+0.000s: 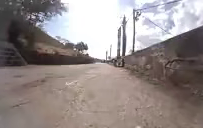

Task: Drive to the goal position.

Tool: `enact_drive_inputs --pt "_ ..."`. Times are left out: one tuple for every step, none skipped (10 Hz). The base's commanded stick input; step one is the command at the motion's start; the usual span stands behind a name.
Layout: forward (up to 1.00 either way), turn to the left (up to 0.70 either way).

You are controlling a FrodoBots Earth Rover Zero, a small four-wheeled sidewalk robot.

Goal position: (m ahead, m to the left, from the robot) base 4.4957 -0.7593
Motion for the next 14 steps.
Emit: enact_drive_inputs --pt "0.7 -0.3" --pt "0.7 -0.16" --pt "0.7 -0.02" --pt "0.7 0.0" --pt "0.7 0.0" --pt "0.7 0.0" --pt "0.7 0.0" --pt "0.7 0.0" --pt "0.7 0.0" --pt "0.7 0.0" --pt "0.7 0.0" --pt "0.7 0.0" --pt "0.7 0.0" --pt "0.7 0.0"
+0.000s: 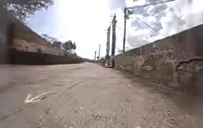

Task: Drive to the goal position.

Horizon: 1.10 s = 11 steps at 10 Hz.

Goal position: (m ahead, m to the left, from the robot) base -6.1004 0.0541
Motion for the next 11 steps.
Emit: enact_drive_inputs --pt "0.7 0.0" --pt "0.7 0.0" --pt "0.7 0.0" --pt "0.7 0.0" --pt "0.7 0.0" --pt "0.7 0.0" --pt "0.7 0.0" --pt "0.7 0.0" --pt "0.7 0.25" --pt "0.7 0.11" --pt "0.7 0.0"
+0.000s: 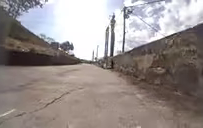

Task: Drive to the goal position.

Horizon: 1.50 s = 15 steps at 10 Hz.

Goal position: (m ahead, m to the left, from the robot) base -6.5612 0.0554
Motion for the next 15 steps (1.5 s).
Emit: enact_drive_inputs --pt "0.7 0.0" --pt "0.7 0.0" --pt "0.7 0.0" --pt "0.7 0.0" --pt "0.7 0.0" --pt "0.7 0.0" --pt "0.7 0.0" --pt "0.7 0.0" --pt "0.7 0.0" --pt "0.7 0.0" --pt "0.7 0.0" --pt "0.7 0.0" --pt "0.7 0.0" --pt "0.7 0.0" --pt "0.7 0.0"
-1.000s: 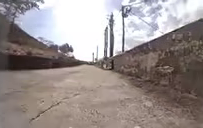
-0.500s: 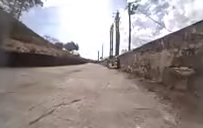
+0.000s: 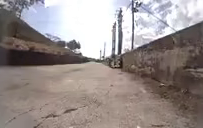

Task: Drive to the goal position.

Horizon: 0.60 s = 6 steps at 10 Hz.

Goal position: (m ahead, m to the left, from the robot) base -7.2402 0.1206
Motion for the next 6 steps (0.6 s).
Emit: enact_drive_inputs --pt "0.7 0.0" --pt "0.7 0.0" --pt "0.7 0.0" --pt "0.7 0.0" --pt "0.7 0.0" --pt "0.7 0.0"
